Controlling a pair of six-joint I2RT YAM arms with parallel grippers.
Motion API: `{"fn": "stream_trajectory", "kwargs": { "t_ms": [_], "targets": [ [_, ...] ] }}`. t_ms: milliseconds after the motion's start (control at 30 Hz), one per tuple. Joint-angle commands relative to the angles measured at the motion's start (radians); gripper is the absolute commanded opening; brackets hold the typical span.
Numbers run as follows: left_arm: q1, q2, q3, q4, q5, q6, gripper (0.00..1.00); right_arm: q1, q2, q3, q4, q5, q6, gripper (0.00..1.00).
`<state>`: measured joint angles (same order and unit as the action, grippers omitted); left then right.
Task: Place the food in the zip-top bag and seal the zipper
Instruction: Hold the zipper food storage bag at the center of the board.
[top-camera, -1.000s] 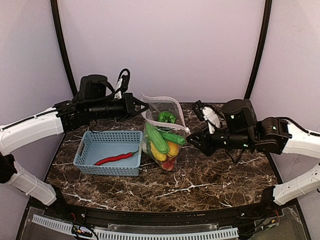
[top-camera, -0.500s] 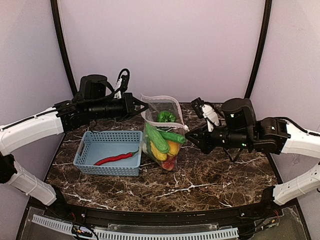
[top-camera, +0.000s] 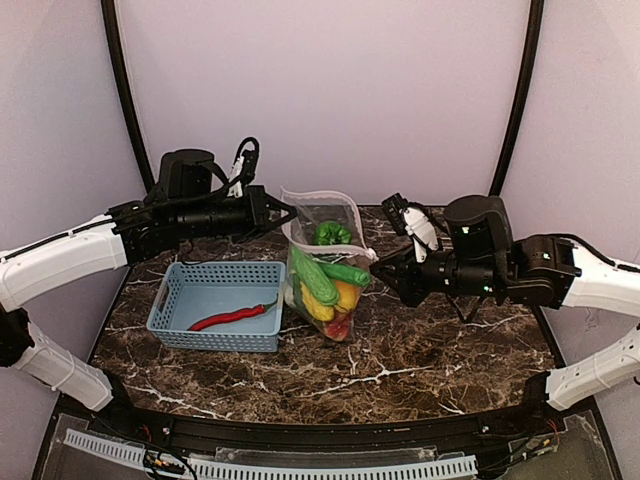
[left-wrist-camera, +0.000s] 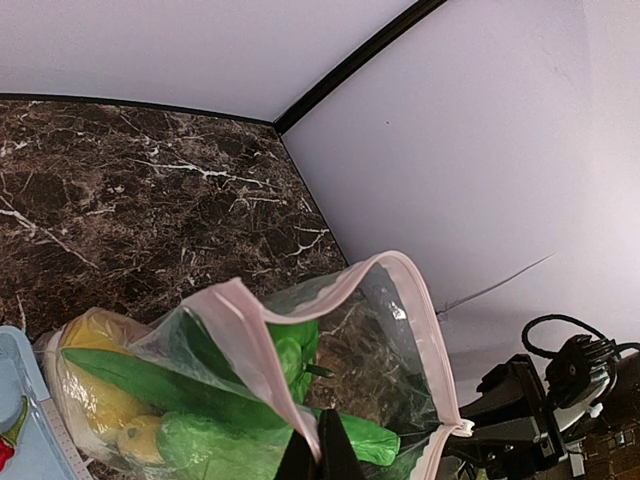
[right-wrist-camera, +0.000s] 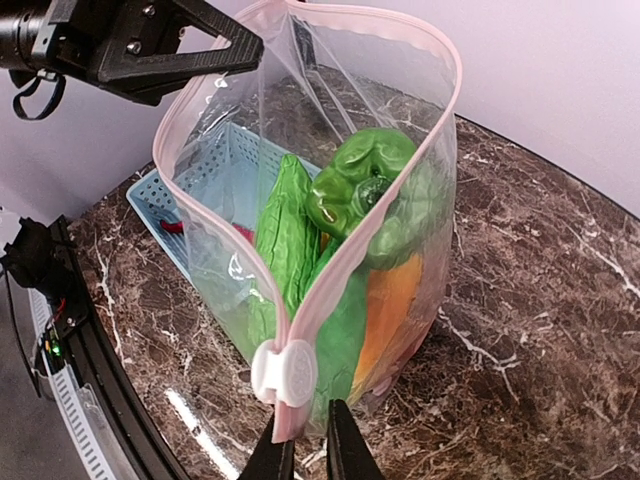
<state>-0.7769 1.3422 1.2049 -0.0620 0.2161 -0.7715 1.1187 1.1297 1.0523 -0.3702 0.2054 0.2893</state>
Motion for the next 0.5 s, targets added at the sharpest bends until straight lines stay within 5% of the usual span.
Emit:
{"fn": "stream_trajectory", "kwargs": {
  "t_ms": [0,367,467],
  "targets": [
    [0.005,-0.046,-0.002,0.022,-0.005,0.006,0.01,0.006,0.006,0.006,0.048,0.007,-0.008,0.04],
    [0.004,-0.051,0.069,-0.103,0.112,0.104,0.01,0.006,-0.086,0.061,0.018,-0.024,-0.010,0.00],
    [0.000,-0.058,0.083,-0.131,0.207,0.146,0.15,0.005,-0.105,0.079,0.006,-0.080,-0.031,0.00]
  ]
}}
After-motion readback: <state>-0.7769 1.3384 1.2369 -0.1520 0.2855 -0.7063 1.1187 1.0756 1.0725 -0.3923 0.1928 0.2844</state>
